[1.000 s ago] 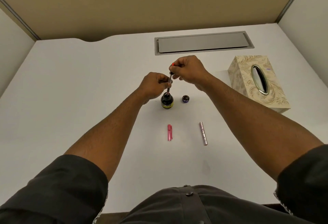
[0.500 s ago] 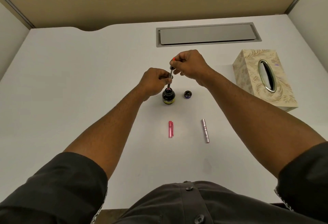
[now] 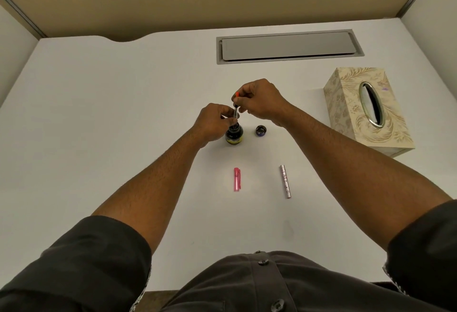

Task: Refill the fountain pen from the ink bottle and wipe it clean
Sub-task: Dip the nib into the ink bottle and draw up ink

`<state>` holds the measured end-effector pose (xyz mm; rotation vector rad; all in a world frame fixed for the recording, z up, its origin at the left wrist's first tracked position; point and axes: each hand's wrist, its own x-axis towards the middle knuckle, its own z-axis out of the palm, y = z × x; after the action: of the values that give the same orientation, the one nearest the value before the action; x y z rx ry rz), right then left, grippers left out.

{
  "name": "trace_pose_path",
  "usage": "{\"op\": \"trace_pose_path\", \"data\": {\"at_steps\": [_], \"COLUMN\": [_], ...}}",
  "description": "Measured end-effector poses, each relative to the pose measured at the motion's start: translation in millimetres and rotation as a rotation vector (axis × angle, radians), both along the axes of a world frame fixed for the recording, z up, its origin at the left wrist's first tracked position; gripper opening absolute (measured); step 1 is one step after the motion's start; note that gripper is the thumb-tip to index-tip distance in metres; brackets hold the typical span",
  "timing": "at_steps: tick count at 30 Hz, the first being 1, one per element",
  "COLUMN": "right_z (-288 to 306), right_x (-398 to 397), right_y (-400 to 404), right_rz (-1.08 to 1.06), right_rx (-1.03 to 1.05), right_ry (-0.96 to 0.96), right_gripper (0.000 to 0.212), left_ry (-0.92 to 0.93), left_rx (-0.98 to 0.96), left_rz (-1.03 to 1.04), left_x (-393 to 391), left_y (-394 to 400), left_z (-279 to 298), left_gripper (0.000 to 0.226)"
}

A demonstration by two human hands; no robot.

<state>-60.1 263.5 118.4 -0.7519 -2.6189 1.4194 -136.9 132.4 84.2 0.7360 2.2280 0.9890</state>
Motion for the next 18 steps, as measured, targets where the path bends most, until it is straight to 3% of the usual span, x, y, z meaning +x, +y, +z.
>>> {"op": "trace_pose_path", "data": {"at_steps": [18], "right_z": [-5.3], "right_x": [3.7], "right_y": [-2.0], "right_rz": [0.047], "right_rx": [0.026], "right_ry": [-0.036], "right_gripper": [0.016], "left_ry": [0.036], "left_rx": [-0.022], "left_rz": [0.008], "left_x": [2.6], "left_y": [-3.7], "left_z": [-8.9], "left_gripper": [0.022]}}
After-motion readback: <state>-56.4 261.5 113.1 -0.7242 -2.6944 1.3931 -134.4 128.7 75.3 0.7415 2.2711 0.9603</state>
